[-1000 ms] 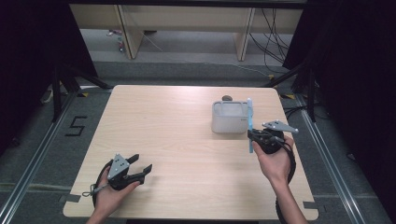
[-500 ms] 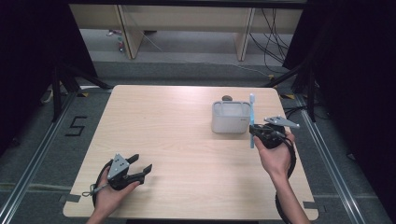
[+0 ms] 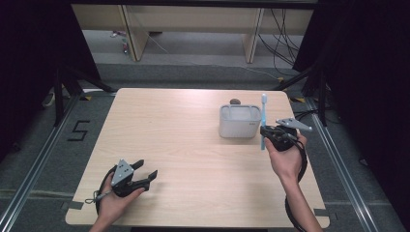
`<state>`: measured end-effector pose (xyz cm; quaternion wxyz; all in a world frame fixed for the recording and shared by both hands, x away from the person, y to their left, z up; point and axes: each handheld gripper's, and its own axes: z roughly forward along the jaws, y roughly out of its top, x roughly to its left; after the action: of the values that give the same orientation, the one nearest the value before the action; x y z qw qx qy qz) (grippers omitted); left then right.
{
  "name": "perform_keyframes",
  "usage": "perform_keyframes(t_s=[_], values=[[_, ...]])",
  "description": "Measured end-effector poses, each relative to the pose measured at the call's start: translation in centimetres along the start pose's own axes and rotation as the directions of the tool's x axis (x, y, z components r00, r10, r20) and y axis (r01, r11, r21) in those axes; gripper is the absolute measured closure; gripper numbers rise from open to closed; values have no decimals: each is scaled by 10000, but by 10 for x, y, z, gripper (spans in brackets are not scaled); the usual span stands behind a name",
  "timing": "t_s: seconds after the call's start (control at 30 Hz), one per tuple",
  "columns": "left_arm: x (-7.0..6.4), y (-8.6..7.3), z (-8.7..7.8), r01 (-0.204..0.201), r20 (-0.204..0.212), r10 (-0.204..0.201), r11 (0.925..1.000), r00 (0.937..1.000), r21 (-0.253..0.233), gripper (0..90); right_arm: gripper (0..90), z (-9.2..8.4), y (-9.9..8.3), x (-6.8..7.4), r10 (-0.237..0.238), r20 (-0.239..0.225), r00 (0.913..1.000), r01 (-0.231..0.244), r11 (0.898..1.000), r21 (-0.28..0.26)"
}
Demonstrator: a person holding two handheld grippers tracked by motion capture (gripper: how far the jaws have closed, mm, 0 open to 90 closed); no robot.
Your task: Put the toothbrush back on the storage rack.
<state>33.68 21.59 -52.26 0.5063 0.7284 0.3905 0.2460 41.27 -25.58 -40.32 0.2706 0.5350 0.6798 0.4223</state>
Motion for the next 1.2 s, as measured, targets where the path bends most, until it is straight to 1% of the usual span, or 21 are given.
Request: perform_keyframes(t_s=[0.17, 0.3, 0.33, 0.37, 0.4, 0.43, 0.47, 0.6, 0.7, 0.77, 0.83, 0.87, 0.9, 0.93, 0.97, 1.03, 1.07, 1.1, 1.13, 1.17, 1.2], values=[[0, 0, 0, 24, 9, -24, 10000, 10000, -15, 307, 789, 1, 1, 1, 183, -39, 9998, -184, 9997, -188], [0, 0, 0, 29, 20, -29, 10000, 10000, 2, 307, 789, 2, 3, -1, -10, 39, 10000, 10, 9998, -221], [0, 0, 0, 35, 13, -35, 10000, 10000, 4, 307, 789, 2, 3, 0, 270, 86, 9996, -268, 9995, -158], [0, 0, 0, 28, 13, -29, 10000, 10000, 10, 308, 789, 3, 4, -2, 82, -65, 9999, -84, 9996, -270], [0, 0, 0, 22, 11, -22, 10000, 10000, 17, 308, 789, 3, 4, -1, 227, 54, 9997, -226, 9994, -267], [0, 0, 0, 20, 8, -20, 10000, 10000, 20, 308, 789, 3, 4, -1, 227, 54, 9997, -226, 9994, -267], [0, 0, 0, 23, 12, -23, 10000, 10000, 4, 308, 789, 3, 5, -2, 93, 18, 10000, -93, 9995, -300], [0, 0, 0, 27, 10, -27, 10000, 10000, 22, 308, 789, 3, 7, 0, 370, 68, 9993, -367, 9987, -362], [0, 0, 0, 24, 5, -24, 10000, 10000, 32, 308, 789, 3, 9, -3, 117, 119, 9999, -110, 9986, -512], [0, 1, 0, -8, -54, 9, 9999, 10000, 113, 309, 789, 4, 10, -4, 162, 33, 9999, -160, 9983, -568], [0, 0, 0, 6, -59, -5, 9999, 10000, 117, 308, 789, 4, 10, -2, 223, 94, 9997, -218, 9980, -588], [0, 0, 0, 19, -30, -19, 10000, 10000, 48, 308, 789, 4, 11, -3, 136, 196, 9997, -125, 9985, -536], [0, 0, 0, 27, 0, -27, 10000, 10000, 34, 309, 789, 5, 11, -3, 86, 155, 9998, -77, 9983, -578], [0, 0, 0, 26, 6, -26, 10000, 10000, 27, 308, 789, 4, 11, 0, 480, 158, 9987, -470, 9974, -545], [0, 0, 0, 25, 4, -25, 10000, 10000, 28, 308, 789, 5, 12, -4, 54, 214, 9998, -40, 9978, -662], [0, 0, 0, 30, 2, -30, 10000, 10000, 30, 308, 789, 5, 14, -3, 159, 235, 9996, -141, 9973, -723], [0, 0, 0, 18, -65, -17, 9999, 10000, 114, 309, 789, 6, 14, -4, 71, 177, 9998, -56, 9965, -832], [0, 0, 0, 30, -3, -30, 10000, 10000, 17, 308, 789, 5, 15, -3, 303, 214, 9993, -286, 9968, -748], [0, 0, 0, 23, 3, -23, 10000, 10000, 35, 308, 789, 5, 16, -4, 225, 160, 9996, -211, 9962, -844], [0, 0, 0, 35, 6, -35, 10000, 10000, 24, 309, 789, 5, 16, -5, 59, 267, 9996, -33, 9953, -971], [0, 0, 0, 40, 4, -40, 10000, 10000, 22, 309, 789, 5, 17, -4, 270, 244, 9993, -245, 9951, -963]])
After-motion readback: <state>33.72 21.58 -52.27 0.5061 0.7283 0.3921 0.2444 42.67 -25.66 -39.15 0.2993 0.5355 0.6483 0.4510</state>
